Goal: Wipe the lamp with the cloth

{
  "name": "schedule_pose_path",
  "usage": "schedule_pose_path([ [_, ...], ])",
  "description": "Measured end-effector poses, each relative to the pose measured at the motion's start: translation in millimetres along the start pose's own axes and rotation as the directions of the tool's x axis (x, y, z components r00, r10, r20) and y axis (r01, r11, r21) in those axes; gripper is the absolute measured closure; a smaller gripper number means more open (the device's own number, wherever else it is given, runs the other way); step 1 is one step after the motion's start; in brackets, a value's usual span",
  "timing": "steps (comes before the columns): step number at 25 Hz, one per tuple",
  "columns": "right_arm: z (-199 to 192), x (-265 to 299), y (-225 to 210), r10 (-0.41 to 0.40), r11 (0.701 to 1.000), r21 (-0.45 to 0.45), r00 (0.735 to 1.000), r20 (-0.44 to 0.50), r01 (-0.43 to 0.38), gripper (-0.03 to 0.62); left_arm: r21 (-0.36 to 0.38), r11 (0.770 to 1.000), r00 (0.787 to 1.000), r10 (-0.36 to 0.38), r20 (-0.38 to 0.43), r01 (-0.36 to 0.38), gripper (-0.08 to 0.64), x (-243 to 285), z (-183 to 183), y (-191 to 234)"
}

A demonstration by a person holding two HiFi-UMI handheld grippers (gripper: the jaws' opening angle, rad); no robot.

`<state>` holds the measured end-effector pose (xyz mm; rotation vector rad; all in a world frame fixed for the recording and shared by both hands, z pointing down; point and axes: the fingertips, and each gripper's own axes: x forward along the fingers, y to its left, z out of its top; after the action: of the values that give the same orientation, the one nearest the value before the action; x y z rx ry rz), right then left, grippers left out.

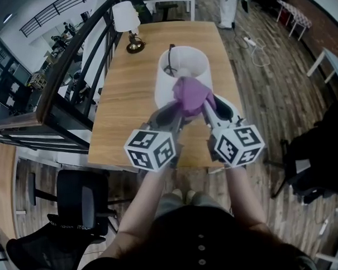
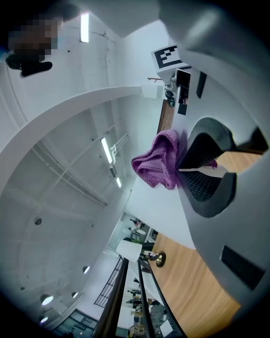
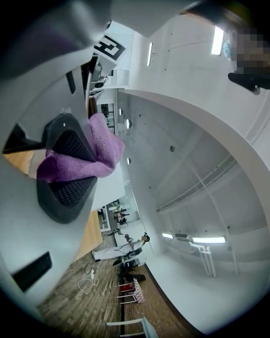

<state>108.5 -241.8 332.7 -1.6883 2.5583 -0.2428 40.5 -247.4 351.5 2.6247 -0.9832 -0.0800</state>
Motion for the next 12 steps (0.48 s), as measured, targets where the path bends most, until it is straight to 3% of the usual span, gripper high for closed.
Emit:
schedule_pose_path([
  [12,-31.7,-4.8,-4.0,-0.018,0.999,0.028,0.997,-0.069,0.020,0.515,-0.037,0.999,0.998,0.006,-0.056,-0.008,0.549,2.1,-30.6,1.1],
])
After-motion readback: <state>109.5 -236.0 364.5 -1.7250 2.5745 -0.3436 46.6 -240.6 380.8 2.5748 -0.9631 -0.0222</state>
